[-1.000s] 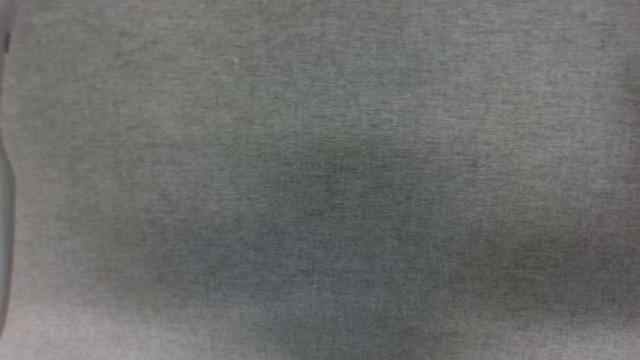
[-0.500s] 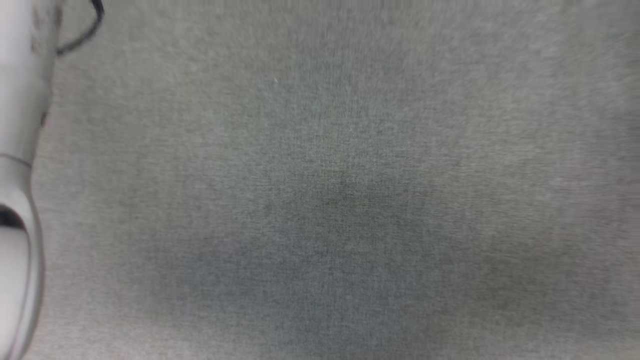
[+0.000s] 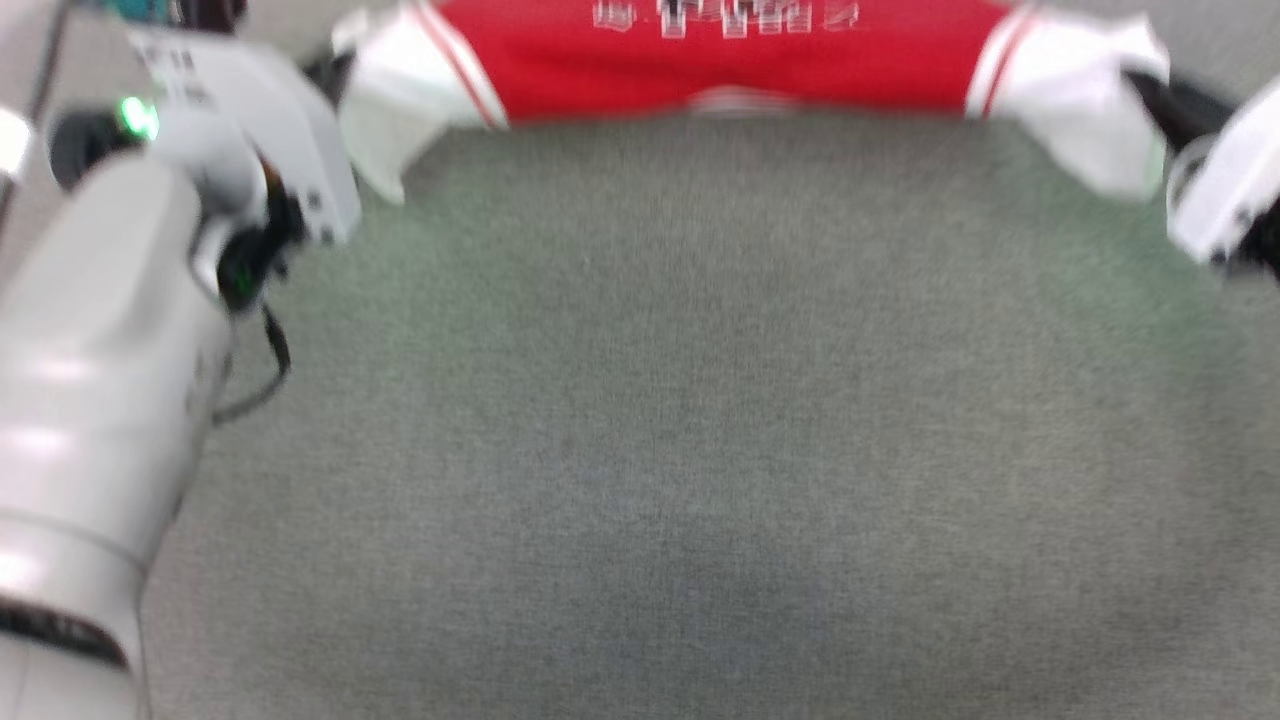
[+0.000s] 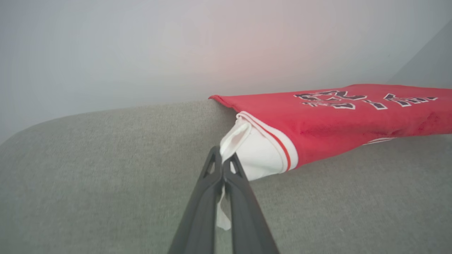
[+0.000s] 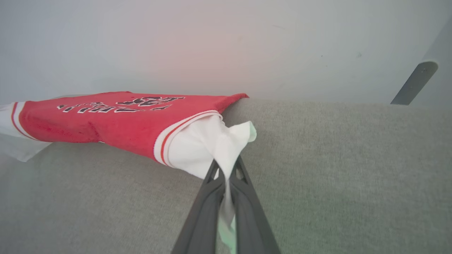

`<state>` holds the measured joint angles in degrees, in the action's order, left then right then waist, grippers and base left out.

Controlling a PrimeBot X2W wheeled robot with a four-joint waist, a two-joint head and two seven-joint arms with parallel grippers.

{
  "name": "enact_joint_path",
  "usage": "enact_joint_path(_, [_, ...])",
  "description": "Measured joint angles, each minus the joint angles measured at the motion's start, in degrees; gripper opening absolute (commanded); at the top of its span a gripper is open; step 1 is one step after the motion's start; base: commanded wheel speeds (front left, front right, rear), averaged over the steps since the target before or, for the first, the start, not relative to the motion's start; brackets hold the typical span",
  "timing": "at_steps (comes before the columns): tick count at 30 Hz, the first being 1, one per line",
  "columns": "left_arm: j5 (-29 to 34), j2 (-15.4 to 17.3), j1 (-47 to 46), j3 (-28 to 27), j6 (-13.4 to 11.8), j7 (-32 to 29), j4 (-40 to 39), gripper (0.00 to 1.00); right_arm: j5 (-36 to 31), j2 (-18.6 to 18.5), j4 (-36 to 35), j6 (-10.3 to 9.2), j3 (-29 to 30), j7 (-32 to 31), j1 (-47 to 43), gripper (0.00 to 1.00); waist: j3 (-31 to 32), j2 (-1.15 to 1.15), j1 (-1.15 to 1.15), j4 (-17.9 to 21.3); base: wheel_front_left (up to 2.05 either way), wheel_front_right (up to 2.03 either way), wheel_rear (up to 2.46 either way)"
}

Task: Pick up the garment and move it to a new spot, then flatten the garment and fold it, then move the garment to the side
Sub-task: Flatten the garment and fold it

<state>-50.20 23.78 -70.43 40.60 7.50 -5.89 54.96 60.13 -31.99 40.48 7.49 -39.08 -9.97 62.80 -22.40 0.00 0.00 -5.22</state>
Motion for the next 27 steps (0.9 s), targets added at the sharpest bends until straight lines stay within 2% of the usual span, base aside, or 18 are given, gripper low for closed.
enact_joint_path(4, [-1.10, 1.88, 6.64, 0.25, -0.13, -0.46, -4.10, 0.00, 2.48, -2.68, -3.49, 0.00, 0.09, -3.22, -7.06, 0.00, 3.91, 0.00, 0.00, 0.02, 0.00, 0.00, 0.00])
enact_joint_path(7, [-2.12, 3.54, 12.36, 0.42, -1.47, -1.56, -9.10, 0.00, 3.47, -4.99, -6.64, 0.00, 0.81, -4.52, -11.94, 0.00, 6.59, 0.00, 0.00, -0.02, 0.00, 0.00, 0.00])
enact_joint_path(11, [-3.89, 6.78, 21.50, 0.46, -5.50, -3.52, -19.18, 0.00, 4.27, -7.53, -12.16, 0.00, 1.57, -6.94, -20.07, 0.00, 9.72, 0.00, 0.00, -0.19, 0.00, 0.00, 0.00])
enact_joint_path(15, [-5.24, 11.69, 31.29, -0.16, -12.41, -5.26, -33.00, 0.00, 5.47, -10.55, -18.37, 0.00, 4.08, -8.88, -27.87, 0.00, 12.07, 0.00, 0.00, -0.47, 0.00, 0.00, 0.00])
enact_joint_path(21, [-7.84, 20.23, 46.12, -2.42, -25.39, -7.78, -55.36, 0.00, 6.38, -14.75, -28.21, 0.00, 10.24, -12.93, -41.48, 0.00, 13.79, 0.00, 0.00, -1.00, 0.00, 0.00, 0.00])
enact_joint_path(24, [-9.26, 23.71, 52.75, -3.82, -31.25, -8.29, -63.73, 0.00, 6.27, -16.15, -32.47, 0.01, 14.24, -15.30, -48.25, 0.00, 13.80, 0.00, 0.00, -1.06, 0.00, 0.00, 0.00])
enact_joint_path(27, [-10.67, 25.96, 58.54, -4.90, -35.99, -8.20, -69.87, 0.00, 5.78, -16.66, -36.37, 0.01, 18.48, -18.85, -55.42, 0.00, 13.62, 0.00, 0.00, -1.06, 0.00, 0.00, 0.00])
